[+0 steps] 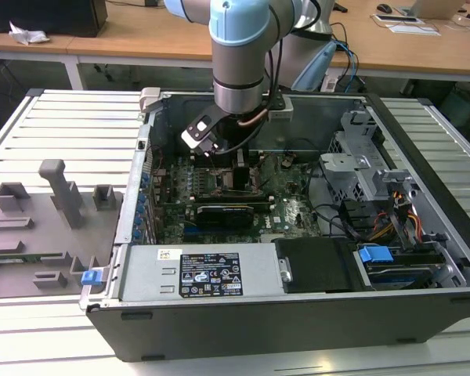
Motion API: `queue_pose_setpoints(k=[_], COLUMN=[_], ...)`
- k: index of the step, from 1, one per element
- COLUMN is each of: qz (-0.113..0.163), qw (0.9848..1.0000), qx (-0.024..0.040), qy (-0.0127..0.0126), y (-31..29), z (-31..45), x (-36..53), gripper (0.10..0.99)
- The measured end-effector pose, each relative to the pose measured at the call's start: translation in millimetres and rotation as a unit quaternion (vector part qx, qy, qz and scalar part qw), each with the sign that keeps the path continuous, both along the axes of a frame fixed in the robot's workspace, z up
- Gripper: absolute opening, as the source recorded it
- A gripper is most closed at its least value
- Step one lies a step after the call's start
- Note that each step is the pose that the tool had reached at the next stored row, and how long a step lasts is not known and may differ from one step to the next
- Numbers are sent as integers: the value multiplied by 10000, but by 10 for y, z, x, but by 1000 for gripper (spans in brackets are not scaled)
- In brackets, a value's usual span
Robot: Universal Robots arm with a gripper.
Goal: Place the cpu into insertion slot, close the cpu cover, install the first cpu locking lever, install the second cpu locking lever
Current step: 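Place the cpu into insertion slot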
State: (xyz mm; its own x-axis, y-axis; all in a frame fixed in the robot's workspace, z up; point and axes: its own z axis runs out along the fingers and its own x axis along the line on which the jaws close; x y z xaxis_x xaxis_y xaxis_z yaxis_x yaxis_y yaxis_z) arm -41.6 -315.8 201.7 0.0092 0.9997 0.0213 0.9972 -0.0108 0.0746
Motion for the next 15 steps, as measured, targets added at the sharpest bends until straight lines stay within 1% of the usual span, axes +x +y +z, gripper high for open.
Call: queue_pose_setpoints(k=[2, 4, 6, 7, 8, 9, 11, 12, 13, 14, 15], qz=[0, 0, 0, 1, 0, 0, 0, 0, 0, 0, 0], qw=[10000, 10000, 10000, 10000, 10000, 10000, 10000, 10000, 10000, 10000, 10000], qx=[0, -1, -25, -40, -43, -43, -42, -43, -43, -44, -43], qy=[0, 0, 0, 0, 0, 7, 66, 78, 81, 84, 90], y=[0, 0, 0, -3, -18, -27, -29, -30, -30, -30, -30], z=[29, 83, 105, 116, 119, 122, 134, 138, 140, 149, 160], x=[0, 0, 0, 0, -1, 3, 25, 29, 29, 29, 30], gripper=[616, 616, 616, 600, 471, 349, 227, 169, 169, 110, 106])
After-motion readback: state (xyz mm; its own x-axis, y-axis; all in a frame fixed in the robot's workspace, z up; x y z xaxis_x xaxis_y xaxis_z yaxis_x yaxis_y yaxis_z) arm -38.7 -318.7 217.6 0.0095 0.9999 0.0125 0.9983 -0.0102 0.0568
